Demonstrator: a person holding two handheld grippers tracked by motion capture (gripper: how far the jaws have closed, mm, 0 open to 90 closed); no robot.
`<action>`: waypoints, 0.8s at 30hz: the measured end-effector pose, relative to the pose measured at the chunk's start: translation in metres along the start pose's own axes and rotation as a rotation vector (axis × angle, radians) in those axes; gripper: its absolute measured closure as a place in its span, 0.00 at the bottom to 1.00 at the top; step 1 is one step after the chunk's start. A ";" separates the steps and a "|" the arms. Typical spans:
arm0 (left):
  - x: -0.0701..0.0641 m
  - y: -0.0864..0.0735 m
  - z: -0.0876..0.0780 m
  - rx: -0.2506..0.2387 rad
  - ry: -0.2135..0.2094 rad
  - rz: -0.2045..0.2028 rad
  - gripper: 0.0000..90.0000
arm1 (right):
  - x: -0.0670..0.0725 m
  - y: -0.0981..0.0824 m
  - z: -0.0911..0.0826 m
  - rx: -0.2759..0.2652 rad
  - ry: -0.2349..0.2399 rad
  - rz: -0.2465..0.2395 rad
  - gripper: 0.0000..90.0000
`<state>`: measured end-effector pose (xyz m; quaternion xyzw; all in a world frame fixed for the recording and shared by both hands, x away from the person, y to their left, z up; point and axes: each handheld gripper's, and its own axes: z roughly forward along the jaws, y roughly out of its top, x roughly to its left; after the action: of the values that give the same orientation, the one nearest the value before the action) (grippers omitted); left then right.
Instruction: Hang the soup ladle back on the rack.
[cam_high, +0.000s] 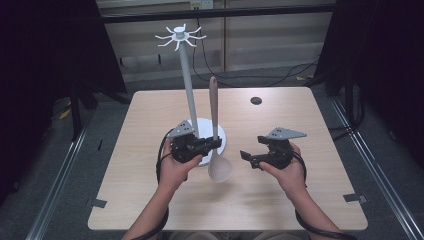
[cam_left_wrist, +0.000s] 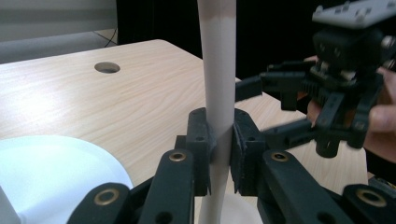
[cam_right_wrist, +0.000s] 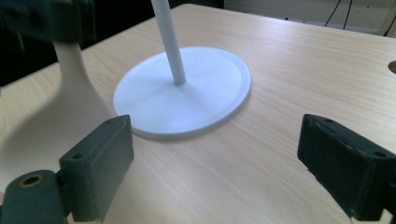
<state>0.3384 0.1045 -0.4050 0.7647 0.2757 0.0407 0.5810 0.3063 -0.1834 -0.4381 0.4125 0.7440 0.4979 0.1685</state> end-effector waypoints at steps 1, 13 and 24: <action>-0.001 0.001 -0.001 -0.002 0.000 -0.001 0.89 | 0.000 -0.003 0.000 0.007 -0.006 -0.011 0.11; -0.002 0.016 -0.005 -0.013 -0.005 0.017 0.89 | -0.005 -0.036 0.004 0.136 -0.025 -0.047 0.04; -0.005 0.030 -0.010 -0.026 -0.009 0.033 0.89 | -0.008 -0.045 0.001 0.152 -0.045 -0.035 0.04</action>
<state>0.3415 0.1060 -0.3731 0.7616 0.2600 0.0505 0.5914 0.2920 -0.1962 -0.4798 0.4221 0.7828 0.4276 0.1619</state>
